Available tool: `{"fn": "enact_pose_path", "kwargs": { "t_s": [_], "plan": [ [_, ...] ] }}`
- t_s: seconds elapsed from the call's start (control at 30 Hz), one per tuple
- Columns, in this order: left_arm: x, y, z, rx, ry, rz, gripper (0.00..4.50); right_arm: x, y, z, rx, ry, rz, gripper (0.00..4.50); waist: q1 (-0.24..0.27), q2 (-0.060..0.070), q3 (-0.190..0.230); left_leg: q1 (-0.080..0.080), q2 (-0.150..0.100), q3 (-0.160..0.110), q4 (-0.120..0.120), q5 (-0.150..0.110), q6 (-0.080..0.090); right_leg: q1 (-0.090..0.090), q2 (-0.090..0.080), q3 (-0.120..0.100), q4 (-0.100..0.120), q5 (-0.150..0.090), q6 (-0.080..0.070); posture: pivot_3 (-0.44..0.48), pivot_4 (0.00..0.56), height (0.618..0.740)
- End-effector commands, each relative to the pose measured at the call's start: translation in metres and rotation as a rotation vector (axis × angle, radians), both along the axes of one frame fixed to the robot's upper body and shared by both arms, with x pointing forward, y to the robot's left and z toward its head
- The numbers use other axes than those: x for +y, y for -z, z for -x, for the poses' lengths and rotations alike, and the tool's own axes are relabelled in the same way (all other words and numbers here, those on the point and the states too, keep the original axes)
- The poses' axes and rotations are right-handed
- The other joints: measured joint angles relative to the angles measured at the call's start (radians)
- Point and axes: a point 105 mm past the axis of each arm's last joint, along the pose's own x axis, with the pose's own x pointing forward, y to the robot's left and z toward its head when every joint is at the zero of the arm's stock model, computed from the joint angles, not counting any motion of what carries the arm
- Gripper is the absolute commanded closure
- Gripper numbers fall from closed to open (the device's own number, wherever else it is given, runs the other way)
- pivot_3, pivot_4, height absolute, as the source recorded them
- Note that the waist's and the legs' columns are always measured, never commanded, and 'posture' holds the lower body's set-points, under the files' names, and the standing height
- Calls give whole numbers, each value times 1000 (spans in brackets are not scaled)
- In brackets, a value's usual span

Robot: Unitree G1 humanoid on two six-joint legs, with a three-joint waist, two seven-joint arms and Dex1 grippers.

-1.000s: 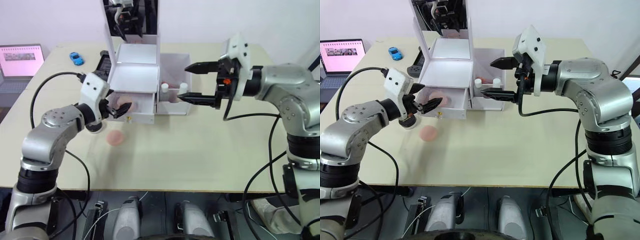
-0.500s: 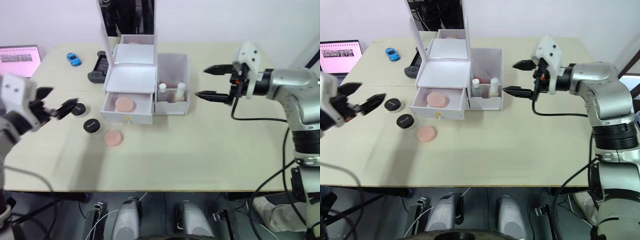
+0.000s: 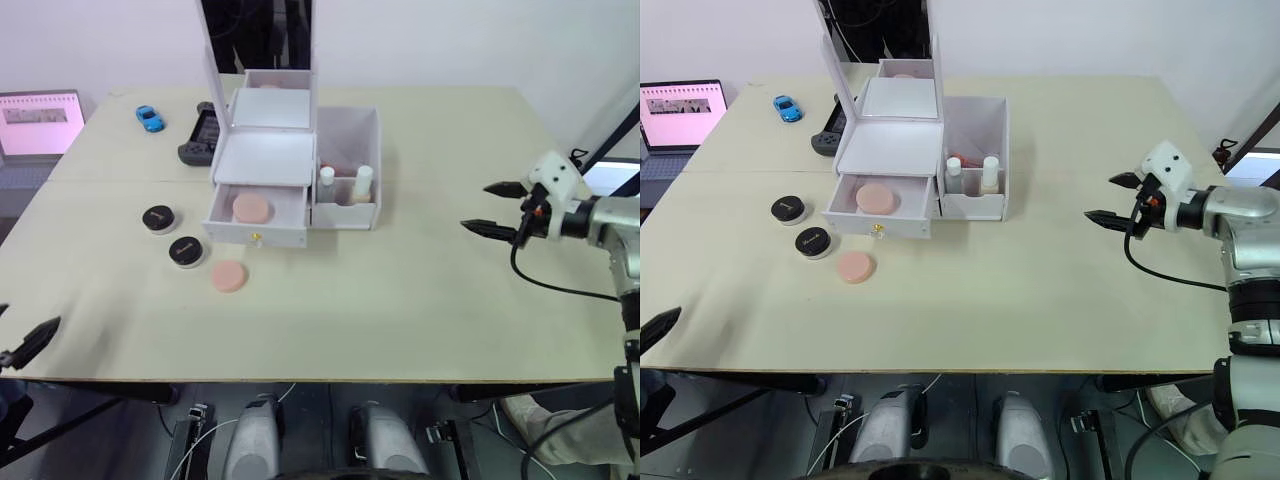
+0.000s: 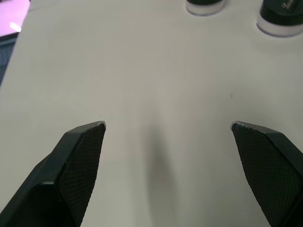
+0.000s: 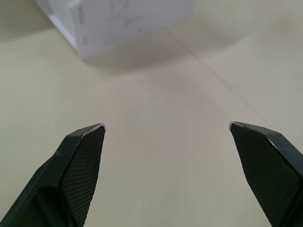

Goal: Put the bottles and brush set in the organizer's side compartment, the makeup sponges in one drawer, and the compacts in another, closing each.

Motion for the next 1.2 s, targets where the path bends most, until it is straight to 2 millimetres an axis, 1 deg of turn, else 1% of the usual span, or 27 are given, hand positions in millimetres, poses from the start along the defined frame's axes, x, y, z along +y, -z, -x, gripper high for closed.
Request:
{"fn": "enact_pose_path", "kwargs": {
  "t_s": [0.03,0.07,0.13,0.17,0.23,0.3,0.37,0.4,0.43,0.47,0.53,0.63,0.73,0.83,0.97,1.03,1.2],
  "plan": [
    [5,-11,-2,-60,-5,-21,43,5,-26,2,-83,-37,-5,0,-1,0,0,0,0,0,0,0,0,0,0,0,1,0,0,0,150,740],
    [3,-11,-4,-63,0,-33,43,7,-28,3,-77,-47,0,0,-1,0,0,0,0,0,0,0,0,0,0,0,1,1,1,0,150,740],
    [-5,-9,-9,-61,31,-28,43,14,-32,6,-24,-84,0,0,-2,0,0,0,0,0,0,0,0,0,0,0,1,1,2,0,150,740],
    [-16,-8,-12,-59,68,-19,43,26,-38,9,-6,-132,-19,0,-2,0,0,0,0,0,0,0,0,1,0,0,1,1,2,0,150,740],
    [-31,-7,-16,-54,116,0,43,45,-45,16,21,-207,-49,0,-10,1,0,0,0,0,-1,0,0,2,-1,0,1,1,2,0,150,740],
    [-42,-7,-19,-49,151,5,43,60,-50,24,47,-269,-56,0,-14,1,0,0,0,0,-1,0,0,2,-1,0,1,1,2,0,150,740],
    [-68,-4,-27,-46,221,7,43,85,-56,38,76,-387,-60,0,-15,1,0,0,0,-1,-1,0,0,3,0,0,1,1,2,0,150,740],
    [-77,-4,-29,-43,245,13,43,93,-58,44,88,-424,-63,0,-15,1,0,0,0,0,-1,0,0,3,0,0,1,1,2,0,150,740],
    [-98,-2,-34,-46,289,38,43,107,-66,53,86,-488,-80,0,-14,1,0,0,0,0,-1,0,0,3,-1,0,1,1,2,0,150,740],
    [-114,0,-38,-39,320,57,43,116,-72,58,76,-521,-88,0,-13,1,0,0,0,-1,-1,0,0,3,-1,0,1,1,2,0,150,740],
    [-140,5,-46,-39,339,92,43,128,-82,64,57,-557,-91,0,-12,1,0,0,0,-1,-1,0,0,4,-1,0,1,1,2,0,150,740],
    [-155,13,-55,-28,326,106,43,128,-85,66,57,-553,-85,0,-11,-1,-2,0,0,-2,0,0,0,4,-1,0,1,1,2,0,150,740],
    [-159,25,-63,8,280,65,43,125,-86,67,56,-544,-83,0,-11,-1,-2,0,-1,-2,0,0,0,5,-1,0,1,1,2,0,150,740],
    [-167,28,-74,-5,251,104,43,122,-87,67,47,-533,-78,0,-11,-1,-2,0,-1,-2,0,0,0,5,0,0,1,1,3,0,150,740],
    [-183,34,-89,15,276,139,43,120,-88,67,35,-517,-68,0,-7,-1,-2,0,-1,-3,1,0,0,5,0,0,1,2,3,0,150,740],
    [-188,38,-96,27,278,150,43,119,-88,66,26,-506,-60,0,-7,-1,-2,0,-1,-2,1,0,0,5,0,0,1,2,3,0,150,740],
    [-199,41,-103,40,317,155,43,120,-89,68,17,-494,-55,0,-7,-1,-2,0,0,-3,1,0,0,5,1,0,1,2,3,0,150,740]
  ]
}}
